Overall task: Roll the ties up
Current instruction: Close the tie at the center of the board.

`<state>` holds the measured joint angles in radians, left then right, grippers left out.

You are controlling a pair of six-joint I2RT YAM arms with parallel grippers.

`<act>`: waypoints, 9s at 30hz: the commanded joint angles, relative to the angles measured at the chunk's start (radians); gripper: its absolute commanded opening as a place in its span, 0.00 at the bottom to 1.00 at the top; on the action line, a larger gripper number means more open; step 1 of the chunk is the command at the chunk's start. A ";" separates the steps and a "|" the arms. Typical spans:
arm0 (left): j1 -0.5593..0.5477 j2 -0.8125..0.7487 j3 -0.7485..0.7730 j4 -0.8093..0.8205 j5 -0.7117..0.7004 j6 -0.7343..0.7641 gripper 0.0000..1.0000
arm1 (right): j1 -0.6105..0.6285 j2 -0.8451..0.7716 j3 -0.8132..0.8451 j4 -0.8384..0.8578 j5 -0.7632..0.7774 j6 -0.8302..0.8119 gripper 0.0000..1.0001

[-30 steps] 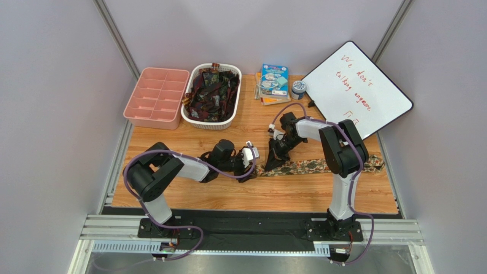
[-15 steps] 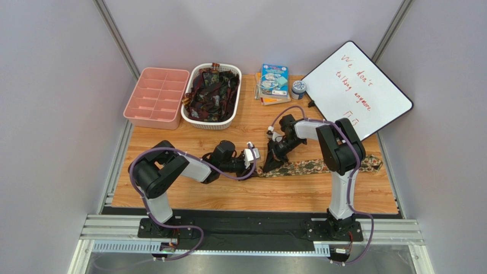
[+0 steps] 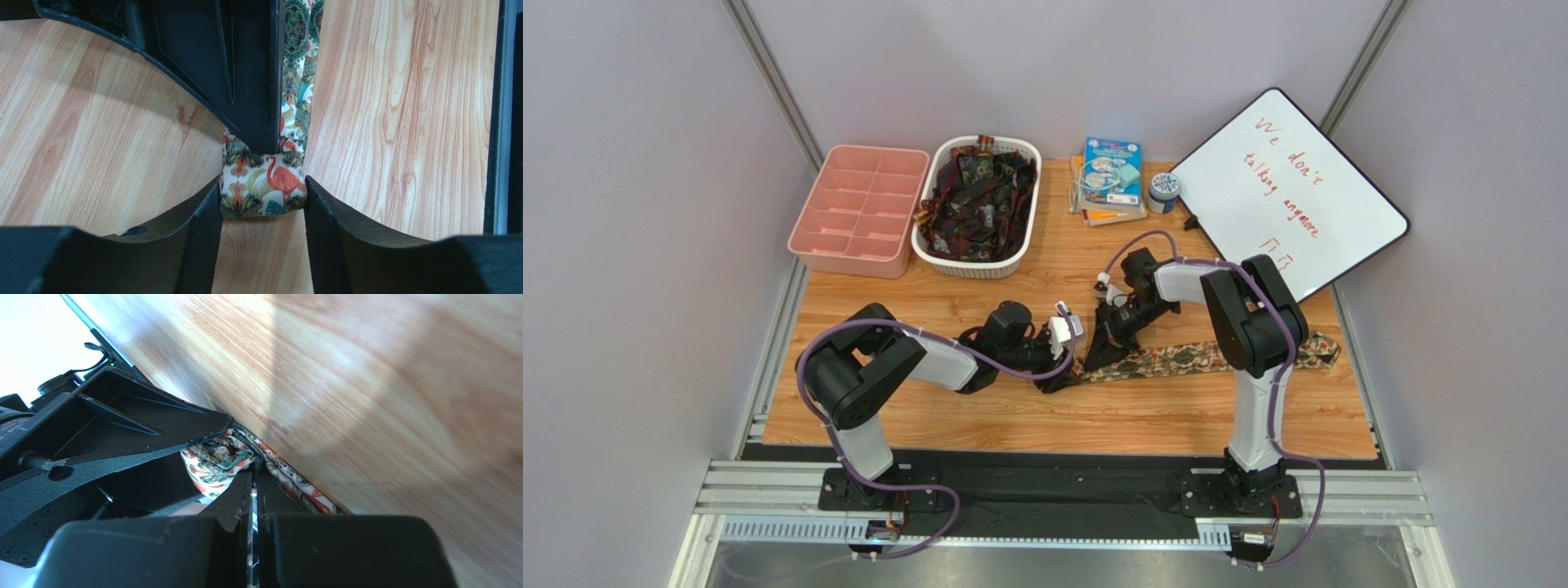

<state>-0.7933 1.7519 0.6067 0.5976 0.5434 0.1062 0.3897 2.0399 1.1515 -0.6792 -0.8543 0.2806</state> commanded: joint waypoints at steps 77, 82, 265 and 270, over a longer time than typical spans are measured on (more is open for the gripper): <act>0.074 -0.066 -0.078 0.204 0.112 -0.164 0.71 | -0.041 0.006 -0.070 0.128 0.011 -0.096 0.00; 0.060 0.069 -0.107 0.447 0.118 -0.200 0.75 | -0.043 0.006 -0.099 0.187 0.099 -0.081 0.00; 0.048 0.033 0.019 0.151 0.118 0.015 0.77 | -0.086 0.043 -0.035 0.021 0.221 -0.109 0.00; 0.034 0.133 0.028 0.321 0.110 0.003 0.80 | -0.086 0.109 -0.007 0.033 0.212 -0.110 0.00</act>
<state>-0.7475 1.8198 0.6327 0.6853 0.6125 0.1604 0.2901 2.0457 1.1488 -0.7120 -0.8738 0.2115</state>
